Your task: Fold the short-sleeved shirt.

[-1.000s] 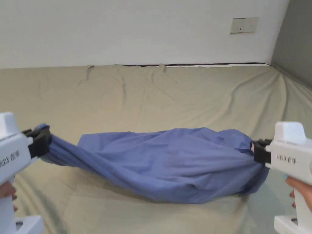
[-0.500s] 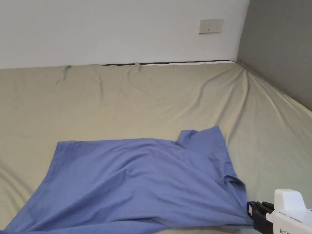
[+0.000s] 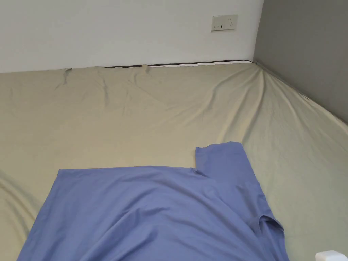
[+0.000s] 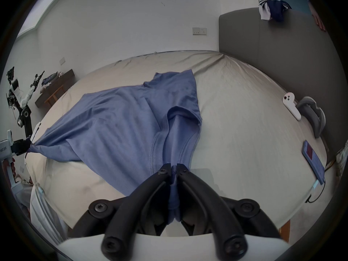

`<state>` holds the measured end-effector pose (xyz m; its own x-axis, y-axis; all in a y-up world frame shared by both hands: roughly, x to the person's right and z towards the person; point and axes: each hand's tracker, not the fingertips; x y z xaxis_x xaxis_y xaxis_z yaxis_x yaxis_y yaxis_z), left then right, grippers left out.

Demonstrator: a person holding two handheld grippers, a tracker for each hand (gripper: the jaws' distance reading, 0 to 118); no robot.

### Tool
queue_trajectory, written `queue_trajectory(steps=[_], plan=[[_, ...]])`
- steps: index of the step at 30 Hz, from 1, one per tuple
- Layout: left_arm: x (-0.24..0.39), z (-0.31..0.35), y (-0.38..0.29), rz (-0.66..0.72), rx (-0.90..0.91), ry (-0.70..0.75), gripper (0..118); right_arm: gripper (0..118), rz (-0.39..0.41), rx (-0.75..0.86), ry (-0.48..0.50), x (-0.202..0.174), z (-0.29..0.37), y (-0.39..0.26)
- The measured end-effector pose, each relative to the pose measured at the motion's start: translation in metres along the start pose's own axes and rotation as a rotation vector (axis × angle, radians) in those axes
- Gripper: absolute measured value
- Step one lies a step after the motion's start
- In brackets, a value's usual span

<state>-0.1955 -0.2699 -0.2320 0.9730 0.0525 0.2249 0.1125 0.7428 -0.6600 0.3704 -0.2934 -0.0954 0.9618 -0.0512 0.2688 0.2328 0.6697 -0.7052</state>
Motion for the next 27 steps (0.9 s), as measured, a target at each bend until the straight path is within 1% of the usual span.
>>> queue_trajectory(steps=[3,6,7,8,9,10,11,12,13,14,15,16,17,18,20,21,22,23,24,25,26,27], plan=[[0.001,-0.006,-0.012,0.014,-0.02,0.004,0,3,-0.012,-0.016,0.001,-0.001,-0.006,-0.009],[-0.003,-0.01,-0.014,0.008,-0.028,0.015,0,3,0.005,-0.025,-0.014,-0.005,-0.012,-0.015],[-0.007,-0.01,-0.015,0.016,-0.019,0.004,0,3,0.011,-0.017,-0.02,-0.006,-0.013,-0.016],[-0.014,-0.008,-0.014,0.065,0.012,-0.021,0,4,0.013,0.018,-0.016,-0.005,-0.011,-0.019],[-0.008,-0.003,-0.017,0.111,0.018,-0.048,7,7,0.022,0.049,-0.015,-0.005,-0.008,-0.019],[-0.014,0.003,-0.015,0.16,0.025,-0.077,28,24,0.02,0.061,-0.034,-0.008,0.0,-0.017],[-0.019,0.009,-0.013,0.172,0.038,-0.076,65,60,0.034,0.099,-0.062,-0.009,0.009,-0.016],[-0.02,0.014,-0.011,0.153,0.035,-0.068,113,112,0.049,0.126,-0.074,-0.011,0.017,-0.016],[-0.014,0.026,-0.006,0.141,0.075,-0.031,116,118,0.063,0.178,-0.078,-0.014,0.029,-0.015],[-0.013,0.039,-0.004,0.137,0.155,-0.054,112,114,0.149,0.353,-0.122,-0.015,0.047,-0.01],[-0.013,0.052,0.003,0.132,0.209,-0.029,112,115,0.054,0.275,-0.058,-0.015,0.055,-0.017],[-0.008,0.069,0.013,0.123,0.256,-0.016,112,116,0.083,0.368,-0.088,-0.016,0.07,-0.011],[0.0,0.085,0.025,0.127,0.306,-0.014,113,117,0.076,0.402,-0.095,-0.018,0.083,-0.008],[0.005,0.098,0.035,0.131,0.354,-0.009,113,118,0.066,0.453,-0.106,-0.032,0.097,0.001],[0.02,0.127,0.055,0.105,0.477,0.005,113,118,0.033,0.599,-0.122,-0.04,0.127,0.007],[0.03,0.137,0.065,0.075,0.519,0.017,114,118,0.028,0.663,-0.127,-0.042,0.14,0.01],[0.038,0.148,0.074,0.04,0.562,0.037,114,118,0.023,0.702,-0.123,-0.055,0.15,0.021],[0.047,0.156,0.082,0.011,0.607,0.066,113,118,0.015,0.734,-0.13,-0.059,0.162,0.025],[0.053,0.161,0.089,-0.014,0.641,0.09,110,118,0.015,0.767,-0.143,-0.063,0.17,0.028],[0.058,0.165,0.097,-0.046,0.665,0.106,102,116,0.039,0.82,-0.148,-0.066,0.18,0.032],[0.065,0.168,0.103,-0.064,0.679,0.113,81,104,0.018,0.842,-0.167,-0.073,0.183,0.039],[0.069,0.168,0.106,-0.07,0.687,0.114,15,53,0.024,0.874,-0.178,-0.077,0.189,0.04]])
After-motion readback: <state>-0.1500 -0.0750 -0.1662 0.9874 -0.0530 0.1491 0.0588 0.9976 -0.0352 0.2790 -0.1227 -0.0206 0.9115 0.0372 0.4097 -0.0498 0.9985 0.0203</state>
